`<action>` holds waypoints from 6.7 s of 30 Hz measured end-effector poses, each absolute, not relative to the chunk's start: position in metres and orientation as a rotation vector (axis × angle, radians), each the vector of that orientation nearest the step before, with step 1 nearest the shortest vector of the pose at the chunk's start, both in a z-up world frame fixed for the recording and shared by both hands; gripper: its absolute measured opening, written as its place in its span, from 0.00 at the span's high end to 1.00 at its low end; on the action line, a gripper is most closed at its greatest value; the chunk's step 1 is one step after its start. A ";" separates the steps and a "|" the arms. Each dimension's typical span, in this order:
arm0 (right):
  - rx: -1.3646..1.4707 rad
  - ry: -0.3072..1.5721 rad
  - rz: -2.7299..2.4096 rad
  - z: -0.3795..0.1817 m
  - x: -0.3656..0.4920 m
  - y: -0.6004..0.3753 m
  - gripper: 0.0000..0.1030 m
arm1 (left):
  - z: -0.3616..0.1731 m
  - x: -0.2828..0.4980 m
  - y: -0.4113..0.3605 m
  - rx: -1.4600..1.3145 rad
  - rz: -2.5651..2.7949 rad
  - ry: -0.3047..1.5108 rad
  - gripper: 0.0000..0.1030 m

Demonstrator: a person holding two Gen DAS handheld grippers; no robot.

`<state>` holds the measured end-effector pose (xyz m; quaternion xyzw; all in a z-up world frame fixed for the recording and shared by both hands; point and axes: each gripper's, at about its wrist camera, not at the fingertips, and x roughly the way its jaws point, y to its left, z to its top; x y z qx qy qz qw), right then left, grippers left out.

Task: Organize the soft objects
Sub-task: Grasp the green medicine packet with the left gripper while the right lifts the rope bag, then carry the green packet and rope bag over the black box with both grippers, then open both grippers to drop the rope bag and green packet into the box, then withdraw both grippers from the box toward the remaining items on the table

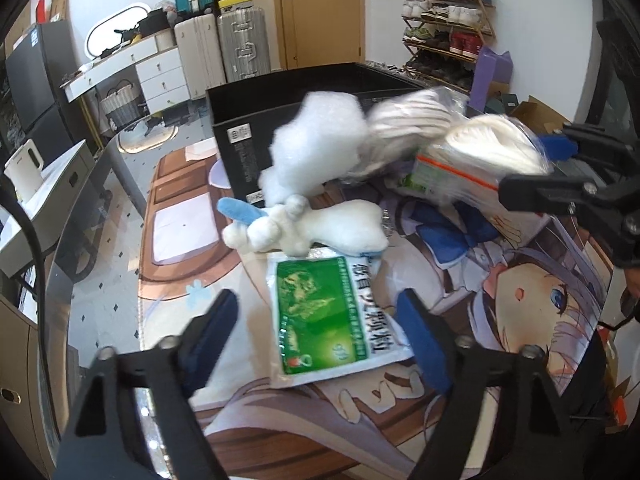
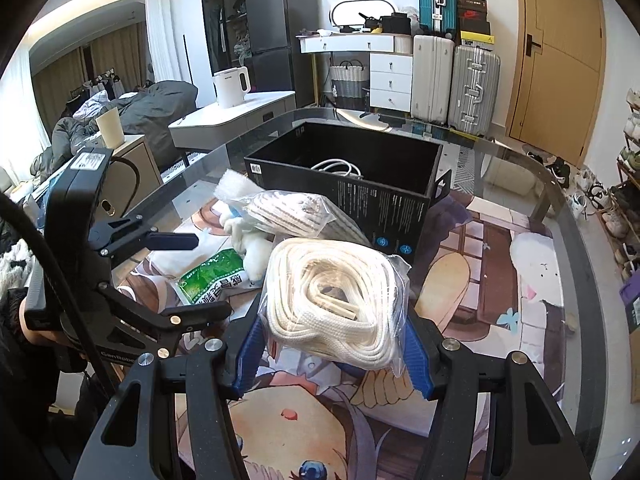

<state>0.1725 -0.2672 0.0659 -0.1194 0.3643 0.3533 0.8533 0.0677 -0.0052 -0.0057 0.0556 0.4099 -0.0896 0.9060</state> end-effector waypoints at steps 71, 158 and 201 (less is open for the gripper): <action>-0.181 0.615 0.667 0.116 0.173 -0.274 0.41 | 0.089 0.051 0.031 -0.059 -0.151 0.547 0.60; -0.350 0.649 0.619 0.086 0.296 -0.219 0.16 | 0.040 0.200 0.009 -0.020 -0.134 0.638 0.56; -0.150 0.808 0.553 0.052 0.227 -0.291 0.01 | 0.025 0.100 0.030 -0.062 -0.029 0.664 0.00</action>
